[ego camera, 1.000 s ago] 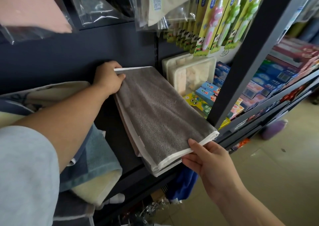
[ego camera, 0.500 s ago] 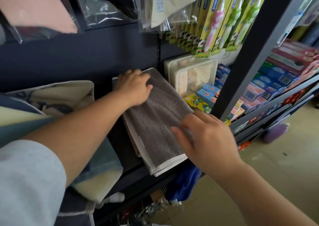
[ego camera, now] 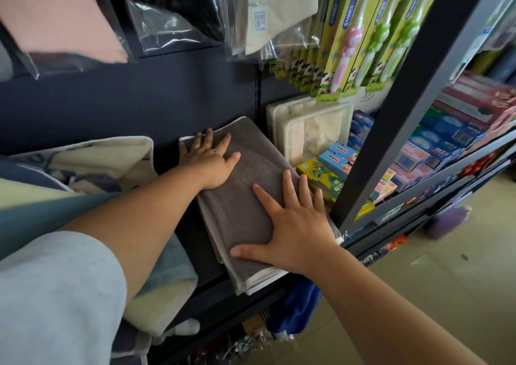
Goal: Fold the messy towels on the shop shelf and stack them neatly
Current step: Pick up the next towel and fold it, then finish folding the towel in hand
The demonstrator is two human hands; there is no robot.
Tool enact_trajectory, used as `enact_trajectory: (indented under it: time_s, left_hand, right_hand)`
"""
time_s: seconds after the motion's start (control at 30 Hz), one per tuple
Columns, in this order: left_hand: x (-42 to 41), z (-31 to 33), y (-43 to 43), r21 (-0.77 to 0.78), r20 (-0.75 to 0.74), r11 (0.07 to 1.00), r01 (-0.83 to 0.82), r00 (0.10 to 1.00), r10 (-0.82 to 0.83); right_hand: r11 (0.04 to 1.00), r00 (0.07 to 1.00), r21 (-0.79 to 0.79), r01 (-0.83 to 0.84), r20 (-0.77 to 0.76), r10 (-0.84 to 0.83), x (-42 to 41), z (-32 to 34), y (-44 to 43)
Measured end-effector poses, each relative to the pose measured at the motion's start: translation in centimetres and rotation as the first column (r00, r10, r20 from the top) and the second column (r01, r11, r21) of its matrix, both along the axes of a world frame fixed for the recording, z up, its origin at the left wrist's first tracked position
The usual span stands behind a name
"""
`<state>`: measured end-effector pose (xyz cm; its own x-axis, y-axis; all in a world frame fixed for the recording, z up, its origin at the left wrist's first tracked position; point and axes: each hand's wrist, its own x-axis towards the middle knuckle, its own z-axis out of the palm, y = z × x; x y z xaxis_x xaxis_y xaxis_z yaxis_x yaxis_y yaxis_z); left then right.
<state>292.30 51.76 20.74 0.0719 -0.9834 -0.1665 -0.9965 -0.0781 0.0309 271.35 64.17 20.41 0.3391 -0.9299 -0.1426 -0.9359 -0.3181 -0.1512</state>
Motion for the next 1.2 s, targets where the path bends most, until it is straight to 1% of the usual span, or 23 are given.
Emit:
enact_trajectory:
  time_s: [0.1, 0.17, 0.27, 0.3, 0.33, 0.4, 0.47, 0.53, 0.63, 0.7, 0.77, 0.83, 0.9, 0.97, 1.03, 1.1, 1.17, 1.2]
  left_hand:
    - [-0.4, 0.9, 0.6, 0.008, 0.006, 1.0, -0.009, 1.0, 0.009]
    - [-0.9, 2.3, 1.9, -0.022, -0.031, 1.0, -0.004, 0.999, 0.004]
    - [-1.6, 5.3, 5.4, -0.165, -0.08, 0.986, 0.009, 0.997, -0.023]
    - [-1.5, 6.2, 6.9, -0.24, -0.069, 0.971, -0.002, 0.998, -0.015]
    - [-1.2, 6.9, 8.5, -0.32, -0.025, 0.947, -0.017, 1.0, 0.009]
    - [0.2, 8.0, 11.9, -0.44, 0.088, 0.894, -0.083, 0.987, 0.135]
    - [1.9, 8.3, 15.6, -0.511, 0.129, 0.841, -0.178, 0.952, 0.279]
    - [3.3, 8.1, 19.5, -0.599, 0.141, 0.77, -0.222, 0.917, 0.374]
    - [4.9, 7.0, 25.4, -0.711, 0.144, 0.656, -0.253, 0.861, 0.488]
    - [5.5, 5.6, 28.9, -0.728, 0.152, 0.624, -0.283, 0.822, 0.549]
    - [6.0, 4.3, 31.7, -0.702, 0.18, 0.638, -0.317, 0.787, 0.59]
    - [6.8, 3.4, 33.6, -0.627, 0.18, 0.671, -0.396, 0.764, 0.619]
    - [8.1, 3.1, 34.8, -0.53, 0.172, 0.697, -0.483, 0.744, 0.646]
    - [9.4, 3.0, 35.7, -0.459, 0.149, 0.701, -0.546, 0.73, 0.667]
    - [10.4, 2.9, 36.3, -0.448, 0.099, 0.711, -0.542, 0.76, 0.642]
    - [10.9, 2.8, 36.9, -0.514, 0.045, 0.714, -0.476, 0.816, 0.576]
    - [11.3, 2.6, 37.6, -0.606, 0.038, 0.699, -0.38, 0.864, 0.502]
    - [11.5, 2.5, 38.0, -0.627, 0.046, 0.696, -0.35, 0.876, 0.481]
  right_hand:
    - [1.0, 1.0, -0.016, -0.018, 0.022, 0.019, -0.4, -0.1, 0.1]
    - [0.999, 0.999, -0.02, -0.035, 0.033, 0.035, -0.6, 0.1, 0.0]
    - [0.997, 0.997, -0.028, -0.067, 0.043, 0.069, -0.5, 0.5, -0.2]
    - [0.995, 0.995, -0.038, -0.092, 0.042, 0.094, -0.5, 0.8, -0.3]
    - [0.99, 0.99, -0.067, -0.127, 0.046, 0.13, -0.4, 1.0, -0.3]
    - [0.962, 0.97, -0.182, -0.203, 0.093, 0.223, -0.3, 1.4, -0.3]
    - [0.928, 0.926, -0.273, -0.252, 0.209, 0.313, 0.3, 1.7, -0.2]
    - [0.909, 0.866, -0.296, -0.293, 0.32, 0.384, 1.2, 2.1, -0.1]
    - [0.865, 0.78, -0.288, -0.41, 0.381, 0.496, 3.1, 2.7, 0.2]
    - [0.826, 0.73, -0.278, -0.491, 0.387, 0.564, 4.4, 2.8, 0.7]
    - [0.792, 0.68, -0.263, -0.551, 0.41, 0.608, 5.7, 2.6, 1.4]
    - [0.774, 0.629, -0.263, -0.577, 0.462, 0.626, 7.1, 2.4, 2.2]
    - [0.784, 0.601, -0.247, -0.57, 0.524, 0.603, 8.6, 2.7, 2.8]
    - [0.799, 0.615, -0.224, -0.558, 0.535, 0.579, 10.1, 3.4, 3.0]
    - [0.817, 0.653, -0.207, -0.538, 0.511, 0.559, 11.3, 3.9, 3.2]
    - [0.836, 0.683, -0.215, -0.505, 0.493, 0.54, 12.1, 4.0, 3.4]
    - [0.855, 0.717, -0.219, -0.471, 0.47, 0.515, 12.7, 3.7, 3.7]
    - [0.864, 0.735, -0.215, -0.456, 0.456, 0.502, 13.0, 3.5, 3.8]
